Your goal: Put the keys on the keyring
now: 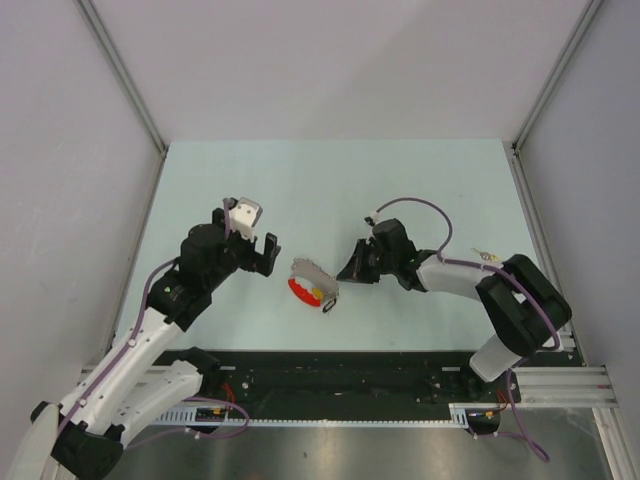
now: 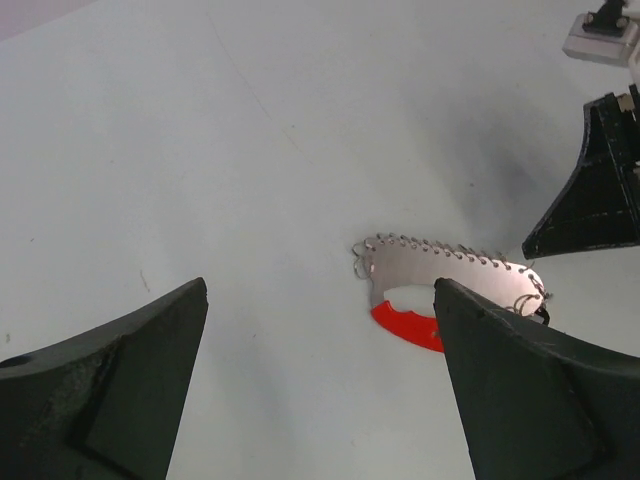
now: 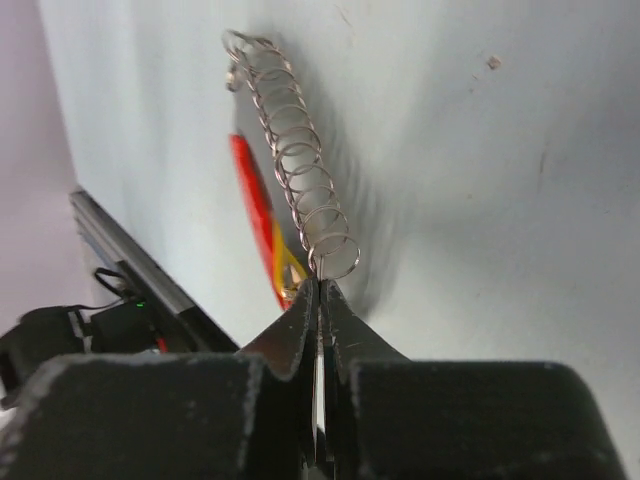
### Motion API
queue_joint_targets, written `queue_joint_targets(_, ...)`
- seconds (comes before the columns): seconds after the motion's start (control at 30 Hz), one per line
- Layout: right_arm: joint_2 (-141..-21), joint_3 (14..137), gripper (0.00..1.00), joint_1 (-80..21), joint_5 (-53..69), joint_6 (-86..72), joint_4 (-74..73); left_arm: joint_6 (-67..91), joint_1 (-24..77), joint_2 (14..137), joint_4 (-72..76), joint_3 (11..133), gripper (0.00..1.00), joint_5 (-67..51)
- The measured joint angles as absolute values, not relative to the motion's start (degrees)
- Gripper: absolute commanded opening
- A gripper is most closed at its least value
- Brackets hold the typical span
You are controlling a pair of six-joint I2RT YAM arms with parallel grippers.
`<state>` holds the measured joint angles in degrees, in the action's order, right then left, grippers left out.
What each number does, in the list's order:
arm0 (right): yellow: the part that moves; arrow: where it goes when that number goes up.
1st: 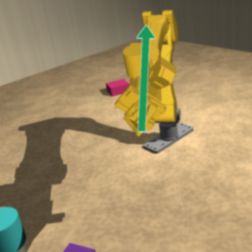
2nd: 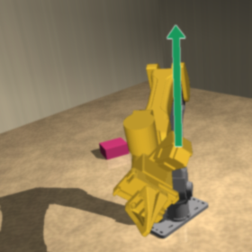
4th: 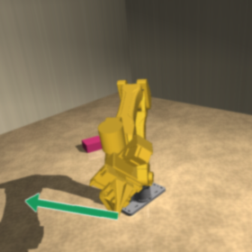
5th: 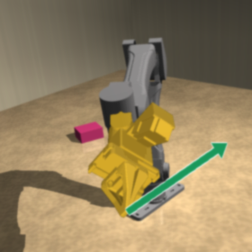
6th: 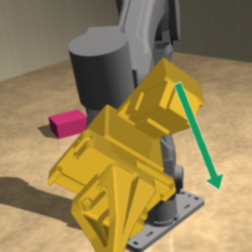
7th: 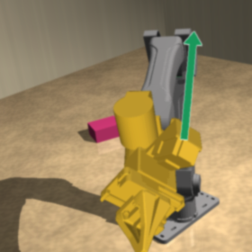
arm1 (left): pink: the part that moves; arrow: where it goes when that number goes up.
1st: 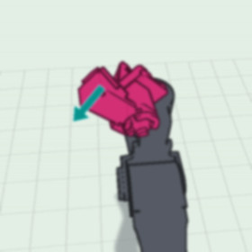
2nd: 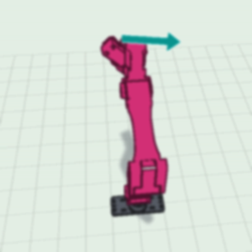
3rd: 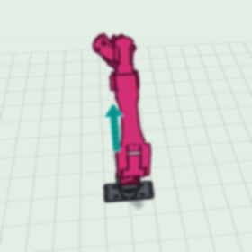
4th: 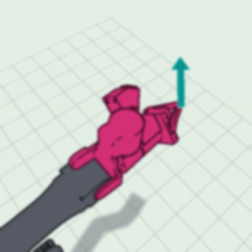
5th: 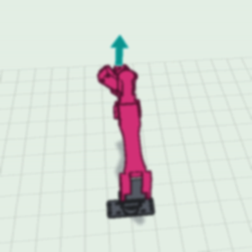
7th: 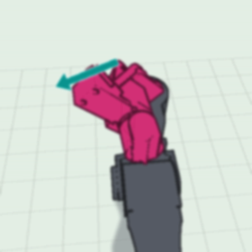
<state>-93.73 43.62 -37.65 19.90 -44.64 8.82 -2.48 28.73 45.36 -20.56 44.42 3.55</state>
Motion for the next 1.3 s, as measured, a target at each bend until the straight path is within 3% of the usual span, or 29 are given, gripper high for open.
queue_joint_targets(0.2, -85.3, 43.6, 0.00, -35.7, 21.6, -48.7, 7.0, -4.3, 30.4, 42.6, -15.0, 40.6, 0.98, -1.7)
queue_joint_targets(0.53, -75.0, 43.6, 0.00, -35.0, 21.0, -57.5, 4.8, -6.7, 44.8, 45.5, -3.3, 36.8, 0.95, -1.8)
queue_joint_targets(0.87, -73.5, 43.6, 0.00, -34.5, 20.5, -62.0, 3.7, -7.1, 55.0, 53.8, 17.3, 26.3, 0.81, 7.2)
queue_joint_targets(1.0, -73.5, 43.6, 0.00, -34.0, 20.5, -61.8, 3.0, -7.6, 56.0, 55.1, 22.9, 23.4, 0.64, 8.0)
queue_joint_targets(1.3, -73.5, 43.5, 0.00, -34.0, 20.4, -60.8, 0.1, -10.7, 59.8, 58.9, 35.3, 20.0, 0.60, 10.5)
